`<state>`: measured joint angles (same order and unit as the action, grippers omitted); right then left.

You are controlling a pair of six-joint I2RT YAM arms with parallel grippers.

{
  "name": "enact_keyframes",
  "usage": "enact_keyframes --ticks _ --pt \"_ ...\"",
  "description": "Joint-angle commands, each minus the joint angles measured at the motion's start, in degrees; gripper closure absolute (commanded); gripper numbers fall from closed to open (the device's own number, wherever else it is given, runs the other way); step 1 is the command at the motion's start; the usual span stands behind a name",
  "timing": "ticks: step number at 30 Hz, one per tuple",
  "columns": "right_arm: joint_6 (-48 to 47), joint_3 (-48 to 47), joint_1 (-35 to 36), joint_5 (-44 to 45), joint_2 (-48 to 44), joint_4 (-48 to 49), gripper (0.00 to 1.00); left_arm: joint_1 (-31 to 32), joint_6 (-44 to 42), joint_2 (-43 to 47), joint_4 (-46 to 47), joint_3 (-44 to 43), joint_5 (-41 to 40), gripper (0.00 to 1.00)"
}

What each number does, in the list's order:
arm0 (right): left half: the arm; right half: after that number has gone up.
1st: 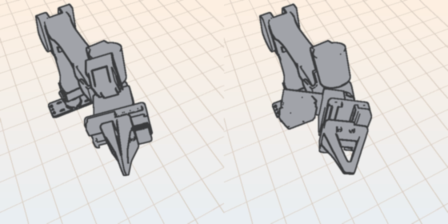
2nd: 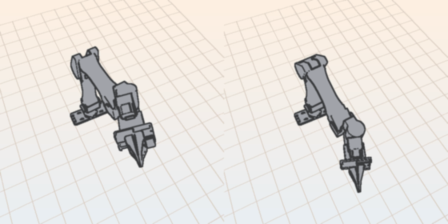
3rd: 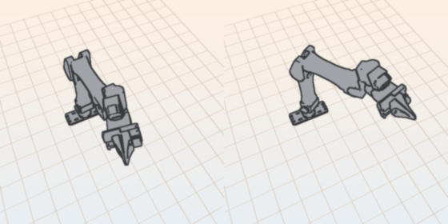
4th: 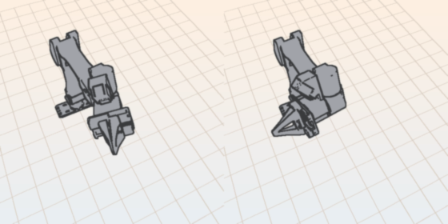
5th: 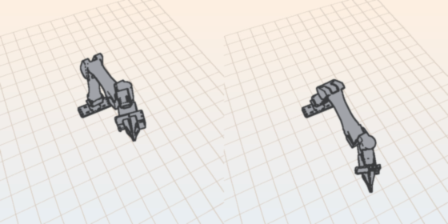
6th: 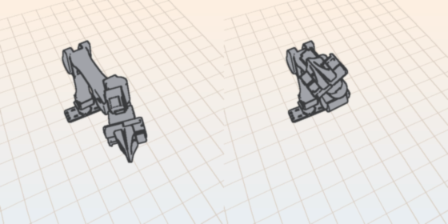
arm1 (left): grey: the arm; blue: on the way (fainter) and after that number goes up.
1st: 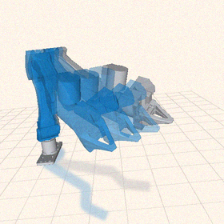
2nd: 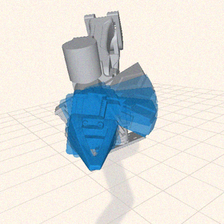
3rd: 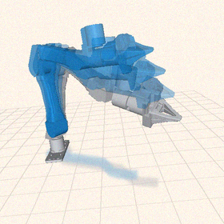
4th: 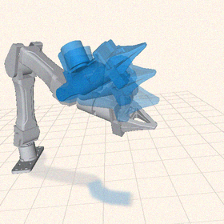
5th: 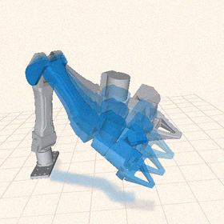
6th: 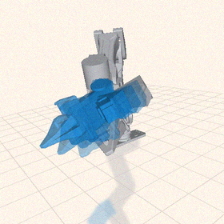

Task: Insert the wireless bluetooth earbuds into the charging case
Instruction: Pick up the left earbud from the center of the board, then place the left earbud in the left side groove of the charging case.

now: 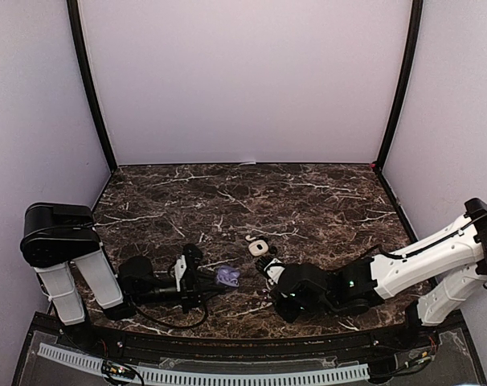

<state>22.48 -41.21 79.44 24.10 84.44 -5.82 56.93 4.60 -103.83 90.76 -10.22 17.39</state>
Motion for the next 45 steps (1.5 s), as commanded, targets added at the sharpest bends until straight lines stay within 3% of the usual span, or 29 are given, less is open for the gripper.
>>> enact_keyframes --ticks 1,45 --pt "-2.5 -0.1 -0.3 0.8 -2.7 1.7 1.00 0.6 0.4 0.4 -0.8 -0.8 0.9 1.00" --pt "-9.7 -3.1 -0.3 -1.0 -4.2 2.6 1.00 0.7 1.0 0.3 -3.3 -1.9 0.7 1.00"
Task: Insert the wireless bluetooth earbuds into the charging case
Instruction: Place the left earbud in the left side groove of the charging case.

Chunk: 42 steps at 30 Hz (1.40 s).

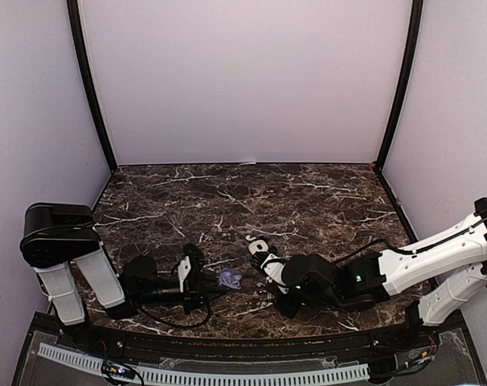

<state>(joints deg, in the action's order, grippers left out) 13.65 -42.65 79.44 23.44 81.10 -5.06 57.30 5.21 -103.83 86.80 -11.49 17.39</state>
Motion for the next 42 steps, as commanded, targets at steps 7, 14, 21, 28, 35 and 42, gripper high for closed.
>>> enact_keyframes --ticks 7,14,21,28,35,42 --pt "-2.5 -2.7 -0.3 -1.4 -1.0 2.2 1.00 0.4 0.3 -0.3 0.5 -1.0 1.2 1.00" --pt "-5.2 -4.3 -0.3 -2.0 -0.1 3.2 1.00 0.4 0.2 -0.4 -1.0 -1.9 2.1 1.00" --pt "-8.0 -6.1 -0.3 -2.7 1.9 4.4 1.00 0.4 0.3 0.0 -1.9 -2.3 3.0 1.00" --pt "-9.4 -6.9 -0.3 -3.2 3.4 5.6 1.00 0.6 0.2 0.4 -2.7 -2.6 3.3 1.00" --pt "-10.0 -7.0 -0.4 -3.5 3.6 6.0 1.00 0.7 -0.2 0.4 -3.0 -2.8 3.6 1.00" --pt "-10.3 -6.7 -0.4 -3.8 3.5 6.6 1.00 0.7 -0.4 -0.2 -2.4 -2.7 3.7 1.00"
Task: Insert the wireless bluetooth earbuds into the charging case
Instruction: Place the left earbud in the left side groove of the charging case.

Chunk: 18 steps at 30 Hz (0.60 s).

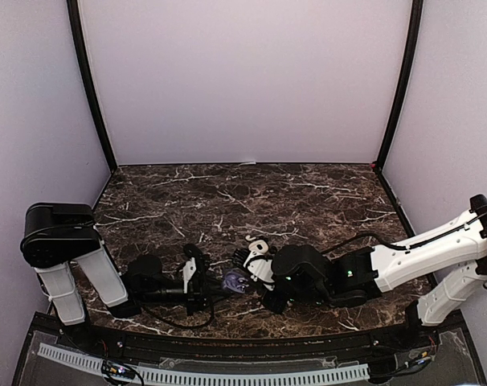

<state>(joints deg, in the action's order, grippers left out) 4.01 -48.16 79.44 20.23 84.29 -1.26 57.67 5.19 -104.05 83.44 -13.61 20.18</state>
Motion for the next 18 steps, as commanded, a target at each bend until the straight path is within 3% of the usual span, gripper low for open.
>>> enact_keyframes --ticks 1,18 --pt "-0.9 -1.2 -0.4 -0.6 0.3 2.8 1.00 0.3 -0.4 -0.1 1.1 -0.6 1.0 1.00" --pt "-4.1 -4.5 -0.4 -2.1 4.4 2.8 1.00 0.3 -1.1 -1.1 4.0 0.1 3.8 1.00"
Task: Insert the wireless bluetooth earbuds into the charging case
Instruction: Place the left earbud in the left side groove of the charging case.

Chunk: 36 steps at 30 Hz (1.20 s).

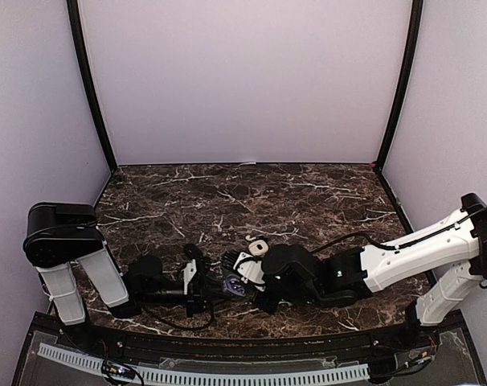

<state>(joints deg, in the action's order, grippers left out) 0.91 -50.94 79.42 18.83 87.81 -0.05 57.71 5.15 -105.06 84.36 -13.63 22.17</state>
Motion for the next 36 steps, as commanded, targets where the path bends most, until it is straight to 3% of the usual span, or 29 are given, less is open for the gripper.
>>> enact_keyframes --ticks 1,36 --pt "-1.0 -1.9 -0.4 -0.7 1.1 1.6 1.00 0.3 -1.2 -0.1 3.4 0.2 1.9 1.00" --pt "-2.5 -2.8 -0.3 0.1 3.4 -0.3 1.00 0.6 -1.7 -0.2 4.9 0.5 3.8 1.00"
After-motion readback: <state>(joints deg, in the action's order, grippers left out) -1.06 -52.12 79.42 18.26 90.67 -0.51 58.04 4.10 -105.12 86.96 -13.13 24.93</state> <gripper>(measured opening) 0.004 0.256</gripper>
